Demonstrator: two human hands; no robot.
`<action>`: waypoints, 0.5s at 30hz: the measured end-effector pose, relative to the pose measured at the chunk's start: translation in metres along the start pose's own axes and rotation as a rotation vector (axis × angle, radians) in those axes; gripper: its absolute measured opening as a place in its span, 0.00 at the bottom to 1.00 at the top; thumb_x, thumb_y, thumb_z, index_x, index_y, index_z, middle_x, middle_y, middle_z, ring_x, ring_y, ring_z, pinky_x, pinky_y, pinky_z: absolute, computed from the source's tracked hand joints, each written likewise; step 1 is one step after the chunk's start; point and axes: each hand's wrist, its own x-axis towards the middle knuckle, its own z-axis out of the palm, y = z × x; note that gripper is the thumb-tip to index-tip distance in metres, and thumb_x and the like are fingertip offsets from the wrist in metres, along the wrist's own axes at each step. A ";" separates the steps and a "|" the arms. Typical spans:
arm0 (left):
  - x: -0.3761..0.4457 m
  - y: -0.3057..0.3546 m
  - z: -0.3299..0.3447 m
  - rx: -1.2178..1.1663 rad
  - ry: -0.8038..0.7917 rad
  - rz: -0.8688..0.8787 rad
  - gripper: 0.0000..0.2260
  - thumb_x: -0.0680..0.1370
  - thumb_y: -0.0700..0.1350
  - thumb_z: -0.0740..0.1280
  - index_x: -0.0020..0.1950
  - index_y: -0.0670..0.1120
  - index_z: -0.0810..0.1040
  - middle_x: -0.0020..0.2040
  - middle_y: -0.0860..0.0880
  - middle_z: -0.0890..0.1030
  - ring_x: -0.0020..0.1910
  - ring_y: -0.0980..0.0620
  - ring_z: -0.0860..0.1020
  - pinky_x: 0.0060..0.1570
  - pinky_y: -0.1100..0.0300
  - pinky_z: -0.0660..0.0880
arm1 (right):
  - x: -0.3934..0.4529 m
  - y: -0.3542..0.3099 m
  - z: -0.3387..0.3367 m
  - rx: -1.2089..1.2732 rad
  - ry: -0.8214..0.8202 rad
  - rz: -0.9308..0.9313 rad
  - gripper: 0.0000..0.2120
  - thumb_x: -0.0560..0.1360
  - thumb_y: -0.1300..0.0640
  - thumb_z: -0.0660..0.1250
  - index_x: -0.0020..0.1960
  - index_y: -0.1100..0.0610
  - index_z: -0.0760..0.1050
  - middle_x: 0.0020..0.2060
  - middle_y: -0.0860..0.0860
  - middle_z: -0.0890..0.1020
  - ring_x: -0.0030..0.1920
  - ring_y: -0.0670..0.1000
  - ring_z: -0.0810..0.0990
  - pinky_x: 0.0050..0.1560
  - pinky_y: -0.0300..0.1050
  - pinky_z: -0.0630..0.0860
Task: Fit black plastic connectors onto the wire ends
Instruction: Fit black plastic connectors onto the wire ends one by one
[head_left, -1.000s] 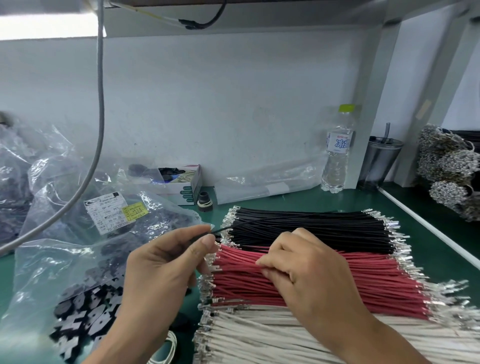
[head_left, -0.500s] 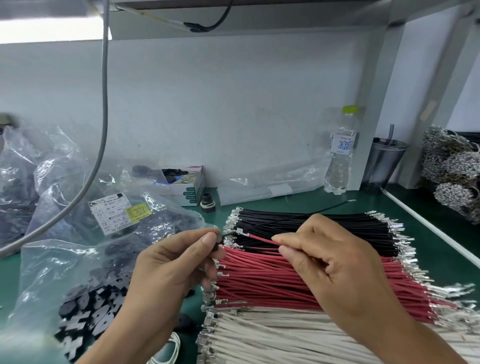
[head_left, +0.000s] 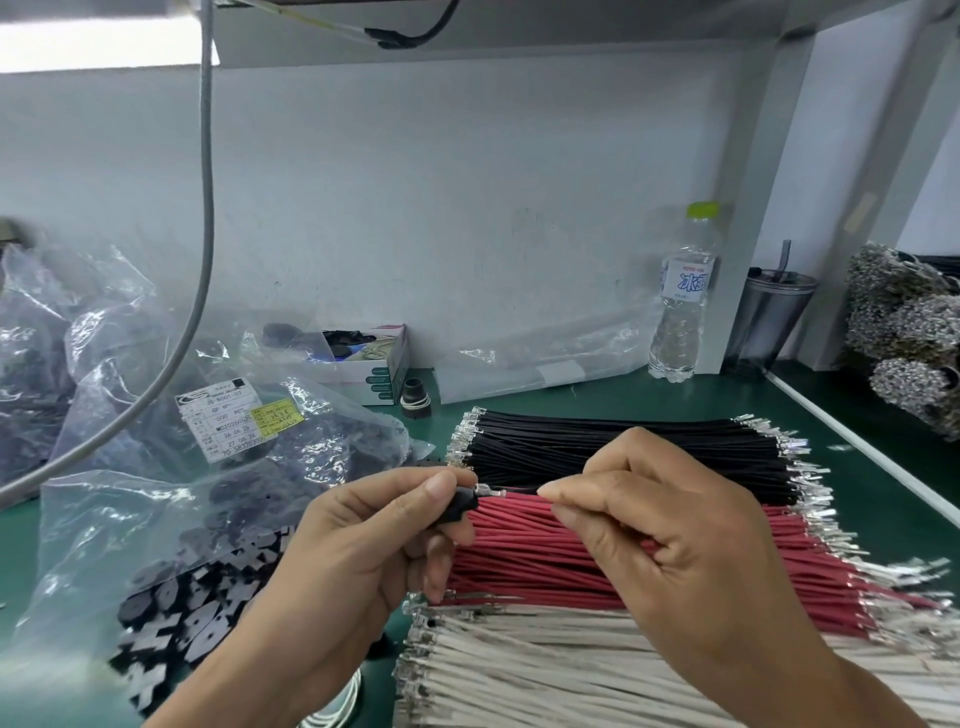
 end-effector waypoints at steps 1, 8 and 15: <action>0.000 0.000 0.000 -0.003 0.000 -0.004 0.21 0.68 0.49 0.78 0.55 0.37 0.86 0.38 0.38 0.82 0.27 0.50 0.75 0.27 0.59 0.74 | 0.000 -0.001 0.000 -0.006 -0.007 -0.005 0.09 0.79 0.50 0.67 0.50 0.49 0.86 0.39 0.42 0.77 0.34 0.45 0.75 0.33 0.37 0.71; -0.001 0.003 0.000 0.006 -0.002 -0.016 0.22 0.67 0.49 0.79 0.54 0.36 0.85 0.37 0.38 0.82 0.27 0.50 0.75 0.27 0.60 0.74 | 0.000 -0.001 0.001 -0.051 -0.057 0.007 0.08 0.79 0.49 0.67 0.49 0.48 0.85 0.40 0.40 0.77 0.35 0.41 0.74 0.36 0.33 0.68; -0.002 0.006 0.000 0.135 0.004 -0.007 0.22 0.66 0.52 0.80 0.52 0.37 0.87 0.36 0.38 0.82 0.25 0.49 0.73 0.26 0.61 0.72 | 0.001 -0.001 -0.001 -0.319 -0.075 -0.209 0.06 0.75 0.59 0.72 0.51 0.52 0.85 0.40 0.44 0.77 0.36 0.45 0.73 0.27 0.41 0.71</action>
